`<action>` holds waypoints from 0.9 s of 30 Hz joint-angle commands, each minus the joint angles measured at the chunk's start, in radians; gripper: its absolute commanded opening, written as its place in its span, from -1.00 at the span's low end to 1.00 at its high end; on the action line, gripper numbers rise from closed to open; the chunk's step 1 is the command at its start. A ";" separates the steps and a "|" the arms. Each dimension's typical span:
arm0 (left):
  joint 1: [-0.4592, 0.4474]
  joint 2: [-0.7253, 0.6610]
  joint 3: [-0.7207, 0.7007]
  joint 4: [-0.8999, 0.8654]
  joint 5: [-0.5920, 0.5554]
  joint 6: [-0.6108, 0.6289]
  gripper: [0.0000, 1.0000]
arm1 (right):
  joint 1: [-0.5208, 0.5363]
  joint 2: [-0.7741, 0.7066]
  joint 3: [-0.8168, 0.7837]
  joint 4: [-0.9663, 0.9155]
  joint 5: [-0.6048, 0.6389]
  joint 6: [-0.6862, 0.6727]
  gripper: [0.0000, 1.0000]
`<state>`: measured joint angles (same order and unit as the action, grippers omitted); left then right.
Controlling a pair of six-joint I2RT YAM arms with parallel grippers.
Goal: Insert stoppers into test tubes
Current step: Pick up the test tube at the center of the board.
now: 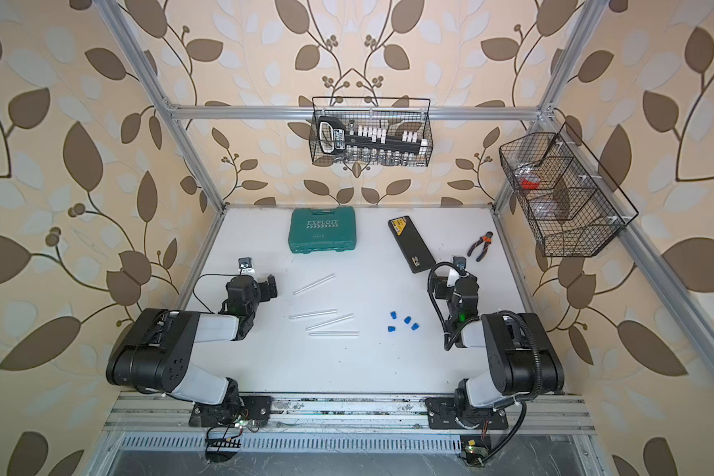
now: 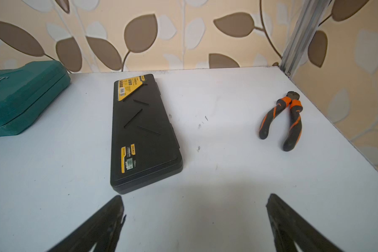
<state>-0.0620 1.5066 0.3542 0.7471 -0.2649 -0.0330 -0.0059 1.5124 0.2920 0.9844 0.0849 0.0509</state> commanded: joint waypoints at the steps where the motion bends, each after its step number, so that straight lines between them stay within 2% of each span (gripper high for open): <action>1: 0.004 -0.010 0.023 0.011 0.014 -0.013 0.98 | 0.003 -0.008 0.000 0.019 -0.014 -0.008 1.00; 23: 0.005 -0.013 0.021 0.012 0.014 -0.013 0.98 | 0.003 -0.008 0.000 0.019 -0.014 -0.008 0.99; 26: 0.004 -0.045 0.016 0.004 0.043 0.007 0.98 | 0.005 -0.046 -0.012 0.029 0.008 -0.006 0.99; 27: 0.004 -0.095 0.035 -0.070 0.054 0.013 0.98 | 0.006 -0.103 0.001 -0.051 0.017 -0.005 0.99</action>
<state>-0.0620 1.4948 0.3550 0.7288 -0.2527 -0.0303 -0.0055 1.4944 0.2916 0.9714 0.0868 0.0509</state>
